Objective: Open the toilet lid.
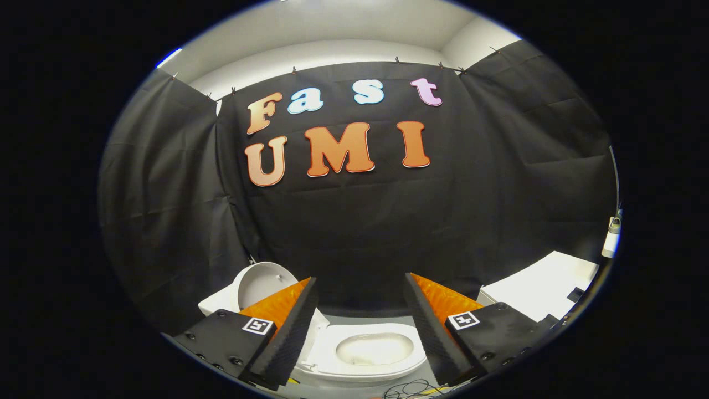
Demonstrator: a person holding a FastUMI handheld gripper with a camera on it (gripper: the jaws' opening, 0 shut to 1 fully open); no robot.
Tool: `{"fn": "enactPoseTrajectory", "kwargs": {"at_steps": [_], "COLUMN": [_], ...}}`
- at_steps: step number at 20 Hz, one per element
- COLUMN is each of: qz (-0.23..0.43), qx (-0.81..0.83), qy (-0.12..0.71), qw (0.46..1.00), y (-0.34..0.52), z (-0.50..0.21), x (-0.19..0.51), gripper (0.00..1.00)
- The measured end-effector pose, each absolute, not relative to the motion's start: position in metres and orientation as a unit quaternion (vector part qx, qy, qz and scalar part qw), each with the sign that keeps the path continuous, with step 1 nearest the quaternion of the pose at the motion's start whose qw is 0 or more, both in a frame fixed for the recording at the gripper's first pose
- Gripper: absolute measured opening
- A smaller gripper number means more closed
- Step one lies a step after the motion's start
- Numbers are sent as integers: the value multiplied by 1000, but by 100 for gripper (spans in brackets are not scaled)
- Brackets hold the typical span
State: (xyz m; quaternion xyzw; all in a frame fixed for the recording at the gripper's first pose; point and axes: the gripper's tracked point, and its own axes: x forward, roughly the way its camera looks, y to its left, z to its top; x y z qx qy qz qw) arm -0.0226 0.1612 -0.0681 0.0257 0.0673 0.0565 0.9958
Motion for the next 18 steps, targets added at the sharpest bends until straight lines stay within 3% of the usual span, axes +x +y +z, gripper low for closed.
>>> {"fn": "enactPoseTrajectory", "kwargs": {"at_steps": [18], "qz": [54], "qx": [23], "qy": [68], "qw": [996], "y": [157], "z": [-75], "x": [-10], "gripper": [99]}}
